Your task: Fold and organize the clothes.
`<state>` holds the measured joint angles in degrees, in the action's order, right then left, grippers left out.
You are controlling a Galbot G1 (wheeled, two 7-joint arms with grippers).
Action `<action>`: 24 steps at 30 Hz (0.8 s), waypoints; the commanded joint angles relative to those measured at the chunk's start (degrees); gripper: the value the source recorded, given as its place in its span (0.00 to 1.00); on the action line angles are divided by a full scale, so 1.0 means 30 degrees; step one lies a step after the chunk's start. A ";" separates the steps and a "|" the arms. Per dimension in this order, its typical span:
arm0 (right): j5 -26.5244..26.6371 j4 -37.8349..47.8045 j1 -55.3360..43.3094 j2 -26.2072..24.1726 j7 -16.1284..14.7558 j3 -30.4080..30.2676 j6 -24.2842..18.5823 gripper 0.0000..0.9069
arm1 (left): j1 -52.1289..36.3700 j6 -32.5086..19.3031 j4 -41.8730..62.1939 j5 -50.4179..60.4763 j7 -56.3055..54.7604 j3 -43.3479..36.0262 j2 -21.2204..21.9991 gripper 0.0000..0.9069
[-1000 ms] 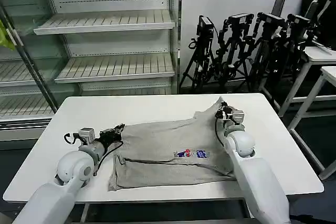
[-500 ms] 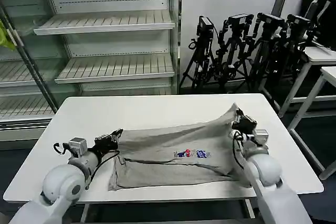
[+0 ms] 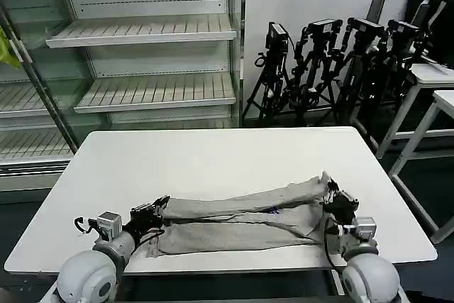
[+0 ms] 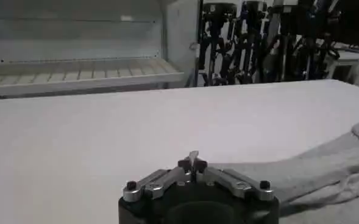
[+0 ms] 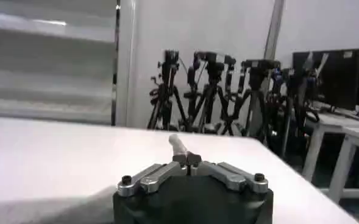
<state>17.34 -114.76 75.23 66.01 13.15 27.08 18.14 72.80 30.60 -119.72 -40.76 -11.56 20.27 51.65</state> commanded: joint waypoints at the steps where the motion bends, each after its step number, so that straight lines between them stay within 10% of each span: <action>1: -0.0975 -0.1294 0.2521 0.0677 0.0704 -0.0140 0.0899 1.00 | 0.0975 -0.0369 0.0367 0.1576 -0.0053 -0.0080 0.0401 1.00; 24: -0.1030 -0.5097 0.6554 0.1847 0.1213 0.1649 -0.0060 1.00 | 0.5073 -0.1072 -0.2227 -0.0705 -0.3866 0.1473 0.7125 1.00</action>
<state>14.64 -126.70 90.55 70.42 16.30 31.00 18.14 84.12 28.01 -125.79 -40.78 -19.68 25.20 63.06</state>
